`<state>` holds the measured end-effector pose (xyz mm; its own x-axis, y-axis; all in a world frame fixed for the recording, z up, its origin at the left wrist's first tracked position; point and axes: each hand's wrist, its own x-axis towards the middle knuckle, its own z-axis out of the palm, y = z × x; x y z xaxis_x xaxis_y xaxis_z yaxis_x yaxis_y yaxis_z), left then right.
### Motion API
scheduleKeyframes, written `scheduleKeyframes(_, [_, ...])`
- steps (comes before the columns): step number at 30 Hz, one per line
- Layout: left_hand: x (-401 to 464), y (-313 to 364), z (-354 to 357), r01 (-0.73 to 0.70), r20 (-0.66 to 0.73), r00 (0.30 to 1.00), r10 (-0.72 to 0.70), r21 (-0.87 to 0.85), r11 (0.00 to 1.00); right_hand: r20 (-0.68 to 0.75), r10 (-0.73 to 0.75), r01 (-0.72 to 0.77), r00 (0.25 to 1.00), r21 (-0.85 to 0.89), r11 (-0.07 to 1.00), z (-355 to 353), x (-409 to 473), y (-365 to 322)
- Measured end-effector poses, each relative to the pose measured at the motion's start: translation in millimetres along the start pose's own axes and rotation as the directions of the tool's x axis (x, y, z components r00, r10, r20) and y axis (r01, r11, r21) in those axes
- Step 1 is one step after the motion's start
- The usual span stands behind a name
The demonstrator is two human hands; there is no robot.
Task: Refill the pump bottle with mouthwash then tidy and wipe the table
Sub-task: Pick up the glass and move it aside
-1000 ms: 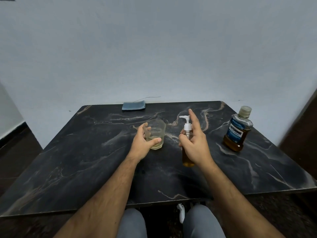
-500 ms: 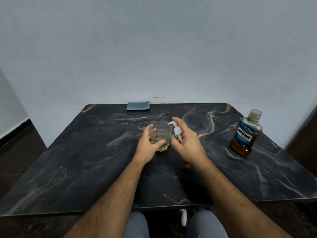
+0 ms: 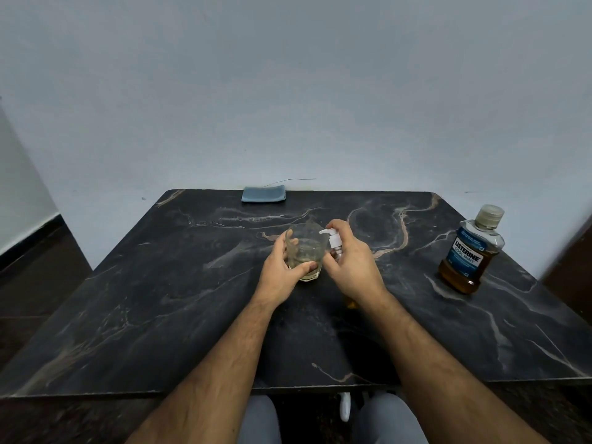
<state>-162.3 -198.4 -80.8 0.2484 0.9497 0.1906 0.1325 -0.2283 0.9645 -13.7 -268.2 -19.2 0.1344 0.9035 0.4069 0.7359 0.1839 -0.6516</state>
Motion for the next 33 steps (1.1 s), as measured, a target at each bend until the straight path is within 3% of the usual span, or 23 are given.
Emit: scheduleKeyframes(33, [-0.7,-3.2,-0.7,-0.007,0.002,1.0,0.007,-0.006,1.0,-0.043,-0.056,0.054,0.997,-0.043,0.998,-2.2,-3.6,0.3])
